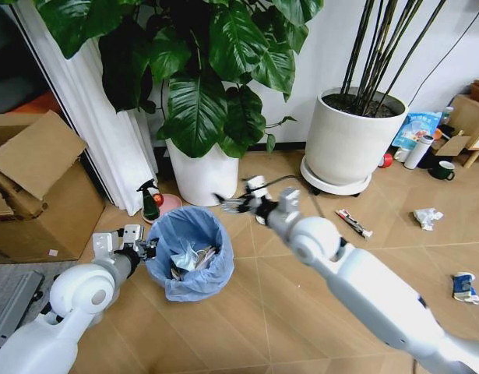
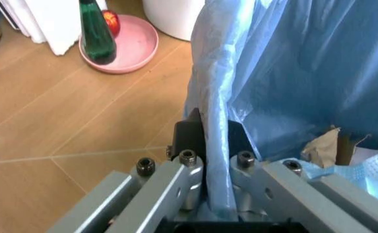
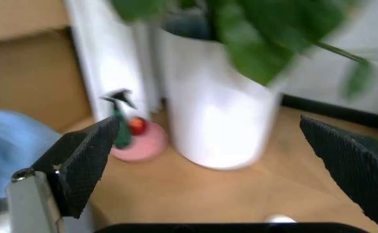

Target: Pick up the trash bin and place the garbage on the floor into it.

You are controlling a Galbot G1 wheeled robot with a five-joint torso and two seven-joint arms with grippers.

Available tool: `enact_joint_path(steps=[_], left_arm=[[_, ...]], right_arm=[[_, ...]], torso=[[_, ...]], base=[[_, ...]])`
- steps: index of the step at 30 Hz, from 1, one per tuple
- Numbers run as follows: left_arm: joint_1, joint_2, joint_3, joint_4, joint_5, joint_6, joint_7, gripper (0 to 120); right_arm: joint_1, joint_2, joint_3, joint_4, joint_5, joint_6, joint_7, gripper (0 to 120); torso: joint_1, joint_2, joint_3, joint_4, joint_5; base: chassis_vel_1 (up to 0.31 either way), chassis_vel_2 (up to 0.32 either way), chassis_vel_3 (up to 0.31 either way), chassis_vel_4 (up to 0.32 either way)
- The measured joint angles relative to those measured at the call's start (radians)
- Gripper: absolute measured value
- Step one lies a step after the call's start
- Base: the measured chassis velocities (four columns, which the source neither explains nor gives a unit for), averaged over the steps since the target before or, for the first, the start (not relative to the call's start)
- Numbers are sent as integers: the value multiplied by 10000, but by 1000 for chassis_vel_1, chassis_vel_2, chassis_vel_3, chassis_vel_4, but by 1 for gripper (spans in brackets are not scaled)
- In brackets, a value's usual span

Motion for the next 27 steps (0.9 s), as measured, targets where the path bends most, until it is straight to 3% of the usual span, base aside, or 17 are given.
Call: enact_joint_path(steps=[9,13,27], left_arm=[[129,-37,-63,-128,305,-159,58,0],[154,-60,-62,-153,437,-192,110,0],[254,1,-30,-342,579,-261,125,0]], right_arm=[[-2411,-89,2473,-177,-1177,-105,-351,100],[-2958,-26,2968,-126,-1351,-9,-423,100],[-3551,236,3301,-79,-1592,66,-536,100]], torso=[[-1,0,-1,1,1],[-1,0,-1,0,1],[-1,0,0,4,-2]], base=[[0,0,0,0],[0,0,0,0],[-23,-5,21,5]])
